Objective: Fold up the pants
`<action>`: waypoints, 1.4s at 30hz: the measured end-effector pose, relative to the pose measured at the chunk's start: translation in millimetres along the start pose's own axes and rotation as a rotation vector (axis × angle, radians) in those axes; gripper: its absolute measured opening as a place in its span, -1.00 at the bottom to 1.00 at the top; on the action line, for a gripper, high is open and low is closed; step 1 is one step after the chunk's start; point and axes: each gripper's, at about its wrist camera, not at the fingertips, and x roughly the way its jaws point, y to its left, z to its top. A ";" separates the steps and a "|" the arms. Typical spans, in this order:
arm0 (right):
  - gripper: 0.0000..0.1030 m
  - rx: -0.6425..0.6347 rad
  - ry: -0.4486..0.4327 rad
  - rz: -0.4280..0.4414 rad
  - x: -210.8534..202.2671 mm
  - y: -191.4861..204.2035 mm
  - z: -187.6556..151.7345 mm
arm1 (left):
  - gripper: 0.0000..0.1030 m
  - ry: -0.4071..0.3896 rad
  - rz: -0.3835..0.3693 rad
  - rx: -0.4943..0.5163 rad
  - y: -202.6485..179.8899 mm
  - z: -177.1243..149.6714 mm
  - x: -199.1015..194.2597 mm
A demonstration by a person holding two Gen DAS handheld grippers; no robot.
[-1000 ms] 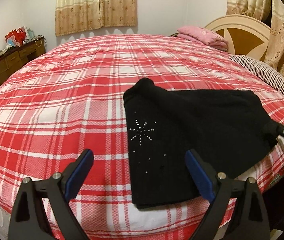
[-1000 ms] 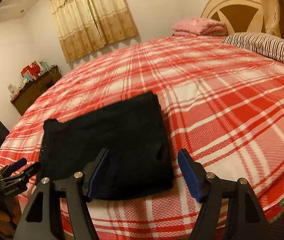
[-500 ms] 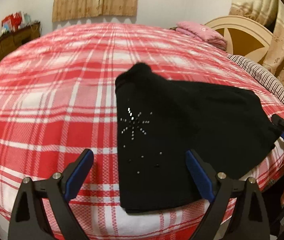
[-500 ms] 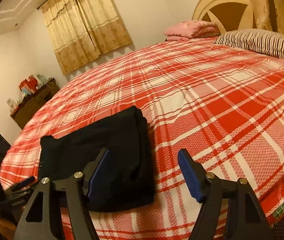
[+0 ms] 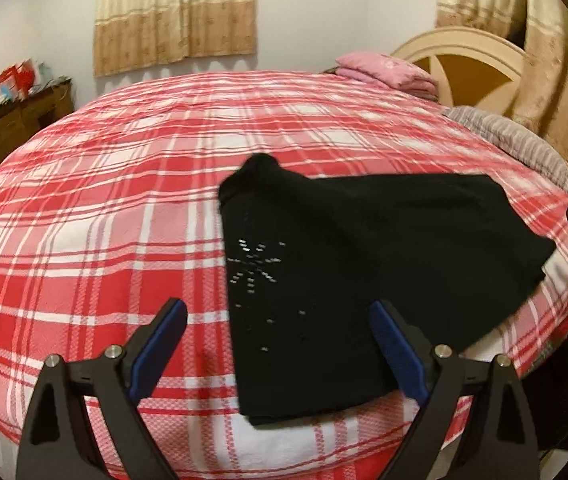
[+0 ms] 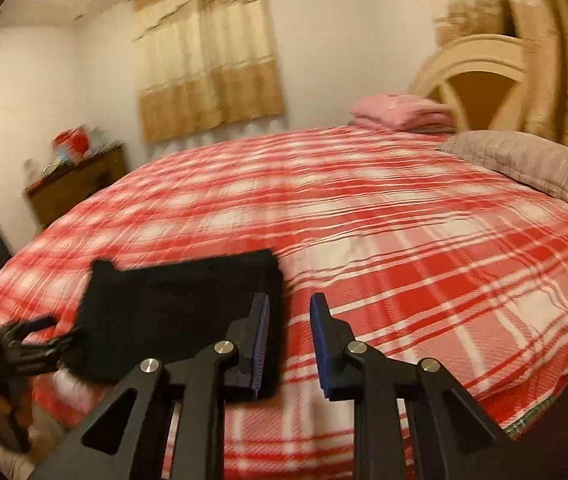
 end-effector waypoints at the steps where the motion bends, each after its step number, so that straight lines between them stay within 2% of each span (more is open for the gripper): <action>1: -0.55 -0.014 0.005 0.044 0.1 8.8 -1.6 | 0.85 0.014 0.006 0.007 -1.7 -0.8 2.7; 4: -0.55 -0.097 0.048 0.102 11.1 37.9 -7.4 | 0.84 0.041 0.022 0.009 1.5 -1.6 5.5; 9: -0.50 -0.072 0.061 0.280 23.7 60.9 -3.4 | 0.84 -0.028 0.076 -0.056 32.0 -1.4 -15.9; 10: -0.29 -0.065 0.065 0.324 29.1 65.3 1.8 | 0.84 -0.043 0.086 -0.070 37.6 -2.4 -19.6; 11: 0.03 -0.071 0.068 0.361 35.8 71.9 8.3 | 0.82 -0.059 0.089 -0.076 40.9 -3.5 -22.4; 13: 0.26 -0.119 0.069 0.407 49.8 89.4 21.9 | 0.79 -0.091 0.078 -0.068 41.9 -4.7 -25.8; 16: 0.25 -0.238 0.137 0.502 86.8 129.1 46.9 | 0.68 -0.136 0.043 0.018 27.9 -4.9 -25.6; 18: -0.11 -0.312 0.194 0.532 110.4 152.7 54.5 | 0.62 -0.167 0.051 0.106 12.9 -6.8 -23.1; 19: -0.51 -0.355 0.238 0.547 125.0 165.9 56.8 | 0.57 -0.177 0.058 0.151 5.7 -8.2 -20.0; 20: -0.56 -0.391 0.275 0.555 138.4 179.5 57.1 | 0.54 -0.182 0.060 0.189 -0.4 -9.7 -15.7; 22: -0.56 -0.453 0.335 0.560 162.3 199.4 57.4 | 0.54 -0.183 0.060 0.235 -6.5 -11.6 -7.4; 24: -0.56 -0.513 0.384 0.526 182.9 214.1 57.0 | 0.54 -0.172 0.053 0.249 -7.9 -10.9 1.6; 29: -0.50 -0.631 0.449 0.523 209.9 236.7 69.8 | 0.54 -0.126 -0.026 0.186 1.2 -8.8 12.9; 31: -0.42 -0.682 0.478 0.525 216.0 243.6 72.0 | 0.55 -0.126 -0.034 0.175 2.4 -9.0 13.8; 34: -0.42 -0.751 0.545 0.543 226.5 252.3 64.9 | 0.55 -0.134 -0.031 0.183 0.0 -11.5 13.1; 38: -0.42 -0.874 0.567 0.473 235.3 259.7 46.5 | 0.55 -0.126 -0.048 0.164 0.8 -11.4 15.4; 42: -0.42 -0.932 0.611 0.426 243.1 265.4 35.6 | 0.55 -0.128 -0.045 0.169 -5.7 -16.9 14.2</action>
